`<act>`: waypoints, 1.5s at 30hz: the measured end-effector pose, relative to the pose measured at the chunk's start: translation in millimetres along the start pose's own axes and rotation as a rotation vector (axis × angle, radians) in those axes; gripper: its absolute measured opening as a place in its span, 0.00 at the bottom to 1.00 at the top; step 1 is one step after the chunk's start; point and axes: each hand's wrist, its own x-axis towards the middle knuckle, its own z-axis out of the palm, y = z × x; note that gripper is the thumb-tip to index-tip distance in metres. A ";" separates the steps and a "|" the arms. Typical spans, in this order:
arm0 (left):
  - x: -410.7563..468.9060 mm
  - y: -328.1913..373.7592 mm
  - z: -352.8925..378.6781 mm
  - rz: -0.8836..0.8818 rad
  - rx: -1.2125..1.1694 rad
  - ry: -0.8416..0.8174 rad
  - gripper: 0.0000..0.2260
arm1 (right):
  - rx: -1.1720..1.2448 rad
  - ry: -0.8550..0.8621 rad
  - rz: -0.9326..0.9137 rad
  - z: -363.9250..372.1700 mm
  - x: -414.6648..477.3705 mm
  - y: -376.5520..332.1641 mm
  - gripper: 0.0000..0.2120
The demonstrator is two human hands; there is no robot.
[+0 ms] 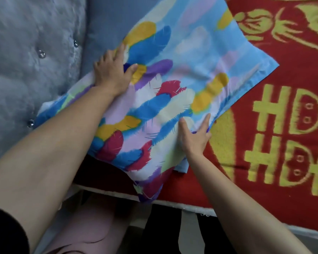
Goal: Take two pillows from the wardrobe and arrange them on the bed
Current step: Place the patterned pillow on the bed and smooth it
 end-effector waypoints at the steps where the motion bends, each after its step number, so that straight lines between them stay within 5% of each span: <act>1: -2.6 6.3 -6.5 0.026 -0.004 0.056 0.30 | 0.026 0.069 -0.034 0.3 -4.0 -3.0 0.45; 6: -13.9 39.1 -59.2 0.081 -0.093 0.310 0.20 | 0.161 0.314 -0.162 -13.8 -12.3 -51.1 0.37; 13: 11.1 -2.7 -124.4 -0.170 -0.295 0.574 0.17 | 0.069 0.204 -0.459 -24.3 3.6 -160.9 0.33; 20: -2.3 -81.7 -67.1 -0.453 -0.191 0.151 0.25 | -0.154 0.023 -0.351 6.6 34.9 -182.7 0.38; 29: -52.2 -119.9 5.4 -0.421 -0.286 0.017 0.33 | -0.089 -0.133 -0.104 14.4 33.5 -80.9 0.48; 33: -54.5 -122.1 14.9 -0.425 -0.211 0.011 0.33 | -0.013 -0.079 -0.106 30.7 17.2 -68.4 0.51; 39: -57.2 -123.6 31.6 -0.459 -0.235 -0.174 0.33 | -0.302 -0.116 -0.044 31.9 19.6 -61.3 0.50; 45: -66.4 -124.5 35.3 -0.507 -0.281 -0.230 0.32 | -0.284 -0.074 -0.035 31.4 6.7 -38.6 0.52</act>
